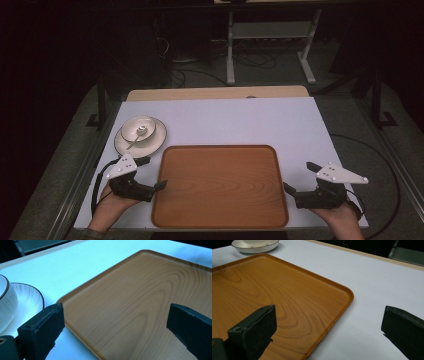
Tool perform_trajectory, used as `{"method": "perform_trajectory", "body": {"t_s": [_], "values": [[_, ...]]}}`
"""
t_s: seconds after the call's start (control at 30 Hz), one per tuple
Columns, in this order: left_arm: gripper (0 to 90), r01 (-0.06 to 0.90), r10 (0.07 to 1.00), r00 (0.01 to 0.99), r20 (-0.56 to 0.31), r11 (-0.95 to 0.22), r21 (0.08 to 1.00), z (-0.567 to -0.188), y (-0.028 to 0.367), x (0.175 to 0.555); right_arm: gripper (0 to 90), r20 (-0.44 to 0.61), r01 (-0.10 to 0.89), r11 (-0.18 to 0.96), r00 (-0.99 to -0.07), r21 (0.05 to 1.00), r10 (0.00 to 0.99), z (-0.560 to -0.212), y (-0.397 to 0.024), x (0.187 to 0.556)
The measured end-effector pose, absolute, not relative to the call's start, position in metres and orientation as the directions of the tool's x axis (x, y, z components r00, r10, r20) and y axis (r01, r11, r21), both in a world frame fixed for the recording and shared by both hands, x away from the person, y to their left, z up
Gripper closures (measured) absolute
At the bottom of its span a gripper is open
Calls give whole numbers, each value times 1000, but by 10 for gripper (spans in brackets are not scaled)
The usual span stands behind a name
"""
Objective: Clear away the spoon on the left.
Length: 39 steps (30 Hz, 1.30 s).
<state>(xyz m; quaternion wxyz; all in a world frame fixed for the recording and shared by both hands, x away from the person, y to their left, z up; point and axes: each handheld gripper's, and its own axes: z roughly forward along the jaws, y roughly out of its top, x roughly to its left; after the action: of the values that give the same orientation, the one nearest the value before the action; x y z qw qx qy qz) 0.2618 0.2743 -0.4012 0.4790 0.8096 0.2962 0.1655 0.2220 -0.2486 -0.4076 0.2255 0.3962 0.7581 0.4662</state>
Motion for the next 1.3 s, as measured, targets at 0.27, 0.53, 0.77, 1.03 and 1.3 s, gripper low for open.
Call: {"method": "perform_trajectory", "body": {"t_s": [0.27, 0.53, 0.77, 1.03, 1.3], "values": [[9, 331, 638, 770, -30, -358, 873, -400, 275, 264, 0, 32, 396, 251, -585, 883, 810, -410, -250, 224], [151, 326, 644, 763, -44, -325, 888, -394, 280, 272, 0, 35, 398, 251, -587, 882, 809, -413, -248, 224], [282, 331, 649, 759, -49, -320, 888, -391, 282, 280, 0, 44, 406, 241, -580, 881, 813, -414, -249, 225], [549, 345, 674, 738, -43, -321, 882, -388, 285, 296, 0, 46, 405, 237, -579, 883, 814, -415, -250, 224], [785, 367, 714, 700, -34, -319, 874, -391, 291, 306, 0, 43, 399, 237, -579, 886, 814, -414, -252, 221]]}}
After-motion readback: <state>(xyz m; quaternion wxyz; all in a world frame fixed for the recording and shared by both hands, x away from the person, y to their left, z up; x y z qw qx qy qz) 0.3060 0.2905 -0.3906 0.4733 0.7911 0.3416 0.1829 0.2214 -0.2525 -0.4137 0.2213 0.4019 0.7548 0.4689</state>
